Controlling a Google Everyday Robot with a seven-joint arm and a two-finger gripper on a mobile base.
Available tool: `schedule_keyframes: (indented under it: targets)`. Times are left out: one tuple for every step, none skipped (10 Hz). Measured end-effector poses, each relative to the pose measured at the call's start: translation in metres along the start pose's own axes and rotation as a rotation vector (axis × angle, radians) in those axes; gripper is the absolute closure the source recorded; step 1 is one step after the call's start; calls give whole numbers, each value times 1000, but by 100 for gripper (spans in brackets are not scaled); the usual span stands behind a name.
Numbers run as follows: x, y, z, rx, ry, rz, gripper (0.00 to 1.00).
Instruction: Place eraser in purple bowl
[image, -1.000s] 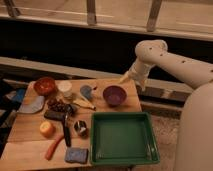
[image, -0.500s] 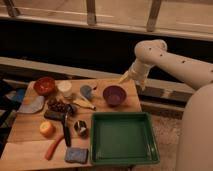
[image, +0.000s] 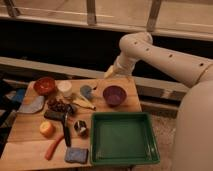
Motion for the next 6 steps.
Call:
schedule_keyframes:
  targets:
    - [3, 25, 3, -22, 8, -56, 20]
    - [12, 55, 4, -49, 20, -126, 20]
    - [22, 76, 5, -68, 30, -184, 20]
    - [34, 104, 7, -89, 43, -253, 20]
    - [43, 128, 10, -106, 57, -306, 20]
    - [59, 161, 15, -131, 83, -386, 20]
